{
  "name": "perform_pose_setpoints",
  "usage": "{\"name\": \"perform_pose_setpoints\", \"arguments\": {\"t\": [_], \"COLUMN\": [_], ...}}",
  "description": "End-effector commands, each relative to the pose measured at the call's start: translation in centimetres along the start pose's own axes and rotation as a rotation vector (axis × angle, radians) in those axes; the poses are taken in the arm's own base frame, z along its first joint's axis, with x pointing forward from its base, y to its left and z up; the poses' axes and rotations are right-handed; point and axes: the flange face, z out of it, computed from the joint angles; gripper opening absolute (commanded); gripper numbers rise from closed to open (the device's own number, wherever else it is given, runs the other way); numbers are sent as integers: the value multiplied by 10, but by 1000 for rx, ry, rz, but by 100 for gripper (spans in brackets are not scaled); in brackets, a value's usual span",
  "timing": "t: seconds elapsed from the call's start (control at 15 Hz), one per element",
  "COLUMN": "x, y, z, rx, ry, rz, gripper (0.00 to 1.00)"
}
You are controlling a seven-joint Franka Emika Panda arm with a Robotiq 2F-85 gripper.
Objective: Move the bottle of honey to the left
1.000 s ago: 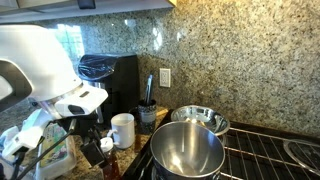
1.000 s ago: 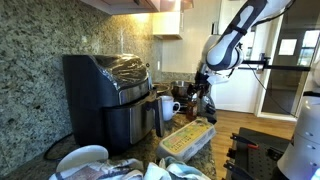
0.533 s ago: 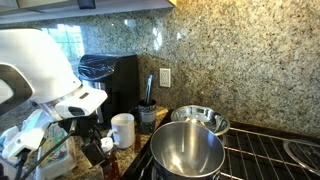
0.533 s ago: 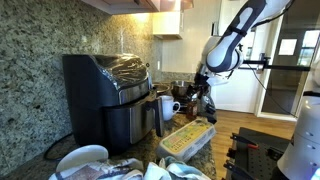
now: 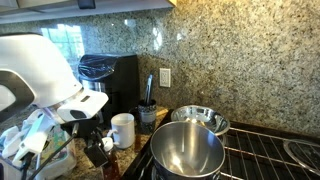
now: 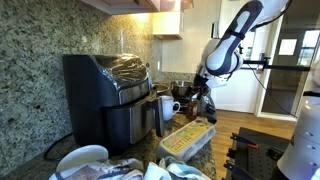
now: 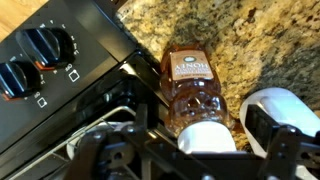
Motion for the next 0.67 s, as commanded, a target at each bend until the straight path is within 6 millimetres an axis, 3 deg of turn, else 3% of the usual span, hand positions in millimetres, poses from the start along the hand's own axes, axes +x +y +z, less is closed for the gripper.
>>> {"name": "perform_pose_setpoints", "arguments": {"t": [0.0,0.53,0.6], "x": [-1,-1,-1], "y": [3,7,6], "z": [2,1,1], "rx": [-8,-21,-22], "ry": [26,29,25], "rz": [32,57,49], "gripper": [100,100,95]}}
